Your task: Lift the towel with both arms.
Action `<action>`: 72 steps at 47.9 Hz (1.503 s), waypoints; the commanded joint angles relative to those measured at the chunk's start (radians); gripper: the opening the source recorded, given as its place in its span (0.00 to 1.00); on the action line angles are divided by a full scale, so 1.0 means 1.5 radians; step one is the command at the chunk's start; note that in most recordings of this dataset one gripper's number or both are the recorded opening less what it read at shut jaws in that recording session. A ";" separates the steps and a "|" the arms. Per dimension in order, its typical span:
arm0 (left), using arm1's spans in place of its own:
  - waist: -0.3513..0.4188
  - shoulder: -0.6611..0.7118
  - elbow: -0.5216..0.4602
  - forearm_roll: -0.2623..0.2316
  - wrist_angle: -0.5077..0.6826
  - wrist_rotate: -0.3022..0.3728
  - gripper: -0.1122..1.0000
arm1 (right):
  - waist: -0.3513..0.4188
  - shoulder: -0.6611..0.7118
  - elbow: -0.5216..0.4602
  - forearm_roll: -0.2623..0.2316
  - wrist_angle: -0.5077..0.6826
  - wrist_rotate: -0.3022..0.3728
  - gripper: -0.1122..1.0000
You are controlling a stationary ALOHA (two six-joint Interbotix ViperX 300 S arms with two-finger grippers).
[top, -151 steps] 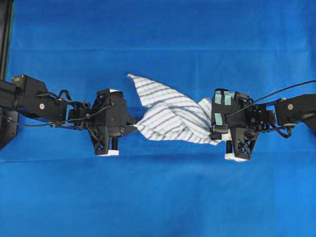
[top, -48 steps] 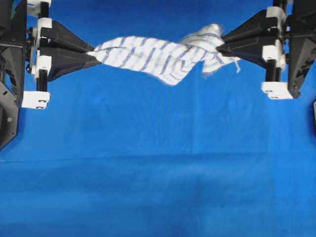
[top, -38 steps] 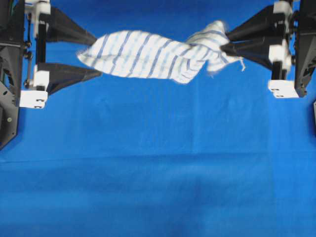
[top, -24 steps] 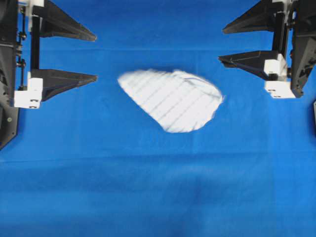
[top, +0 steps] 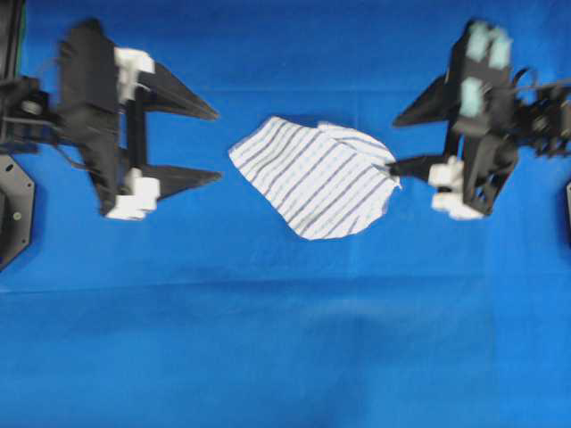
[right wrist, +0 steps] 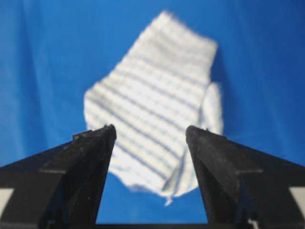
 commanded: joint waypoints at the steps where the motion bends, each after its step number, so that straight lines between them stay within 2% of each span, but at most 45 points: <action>1: 0.002 0.036 0.003 -0.001 -0.042 0.001 0.91 | 0.011 0.020 0.012 0.000 -0.035 0.008 0.68; 16: 0.011 0.214 0.013 -0.001 -0.153 0.003 0.91 | 0.046 0.128 0.064 0.001 -0.098 0.041 0.68; 32: 0.027 0.385 -0.020 -0.001 -0.269 0.002 0.91 | 0.042 0.249 0.087 0.000 -0.210 0.041 0.68; 42: 0.028 0.453 -0.053 -0.001 -0.286 0.002 0.91 | 0.025 0.287 0.086 0.000 -0.251 0.041 0.68; 50: 0.034 0.461 -0.059 -0.001 -0.267 0.002 0.87 | 0.014 0.298 0.087 -0.003 -0.257 0.040 0.67; 54: 0.043 0.461 -0.059 -0.001 -0.251 0.002 0.78 | 0.014 0.297 0.087 -0.003 -0.260 0.038 0.63; 57: 0.051 0.462 -0.060 -0.001 -0.240 0.002 0.64 | 0.013 0.297 0.086 -0.003 -0.260 0.037 0.55; 64: 0.059 0.461 -0.059 -0.001 -0.234 0.003 0.24 | 0.013 0.297 0.087 -0.003 -0.260 0.037 0.16; 66: 0.060 0.461 -0.059 -0.001 -0.234 0.003 0.16 | 0.013 0.296 0.088 -0.003 -0.261 0.037 0.11; 68: 0.060 0.461 -0.060 -0.001 -0.234 0.003 0.12 | 0.013 0.295 0.088 -0.003 -0.260 0.037 0.11; 72: 0.060 0.459 -0.060 -0.001 -0.234 0.003 0.13 | 0.013 0.292 0.088 -0.003 -0.264 0.037 0.11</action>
